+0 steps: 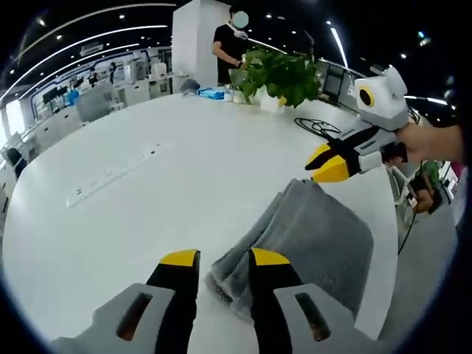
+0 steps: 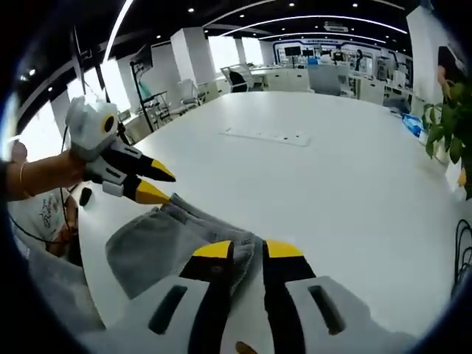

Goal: Fold the towel on the table until its edges align and the towel forms a compact rectangular stack.

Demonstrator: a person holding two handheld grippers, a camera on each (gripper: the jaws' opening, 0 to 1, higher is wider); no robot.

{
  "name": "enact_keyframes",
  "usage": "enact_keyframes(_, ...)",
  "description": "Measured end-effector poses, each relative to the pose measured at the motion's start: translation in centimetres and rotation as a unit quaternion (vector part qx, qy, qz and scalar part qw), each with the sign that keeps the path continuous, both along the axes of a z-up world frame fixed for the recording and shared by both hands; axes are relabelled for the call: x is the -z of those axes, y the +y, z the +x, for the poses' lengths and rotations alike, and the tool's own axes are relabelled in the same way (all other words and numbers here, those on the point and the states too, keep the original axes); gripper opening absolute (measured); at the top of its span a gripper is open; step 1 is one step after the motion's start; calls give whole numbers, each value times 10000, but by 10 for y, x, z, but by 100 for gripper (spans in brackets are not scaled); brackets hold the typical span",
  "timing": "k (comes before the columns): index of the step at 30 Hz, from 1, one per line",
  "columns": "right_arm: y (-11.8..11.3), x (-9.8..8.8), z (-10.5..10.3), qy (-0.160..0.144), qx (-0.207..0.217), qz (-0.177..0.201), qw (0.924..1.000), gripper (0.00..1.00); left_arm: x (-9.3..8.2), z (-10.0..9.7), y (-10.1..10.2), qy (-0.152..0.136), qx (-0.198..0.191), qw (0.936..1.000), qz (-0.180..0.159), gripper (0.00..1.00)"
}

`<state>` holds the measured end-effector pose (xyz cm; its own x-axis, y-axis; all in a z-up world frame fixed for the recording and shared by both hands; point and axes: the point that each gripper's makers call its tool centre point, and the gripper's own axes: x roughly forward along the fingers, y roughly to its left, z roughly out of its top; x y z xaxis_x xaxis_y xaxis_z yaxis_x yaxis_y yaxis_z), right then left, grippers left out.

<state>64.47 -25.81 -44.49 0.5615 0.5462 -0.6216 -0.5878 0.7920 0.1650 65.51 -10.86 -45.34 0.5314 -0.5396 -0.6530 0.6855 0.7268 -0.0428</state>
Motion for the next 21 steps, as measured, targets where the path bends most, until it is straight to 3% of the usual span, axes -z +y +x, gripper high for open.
enact_keyframes(3, -3, -1, -7, -7, -27, 9, 10000, 17, -6, -6, 1, -79, -32, 9999, -73, 40)
enact_keyframes(7, -8, -3, -18, -7, -64, -19, 10000, 20, -13, -22, 2, -62, -183, 9995, -261, 42)
enact_keyframes(13, -17, 0, -31, 76, -50, -42, 9999, 25, -9, -45, 0, 95, -251, 9984, -503, 48)
enact_keyframes(21, -19, 5, -49, 212, -17, 18, 9998, 27, -2, -61, 6, 209, -380, 9973, -590, 50)
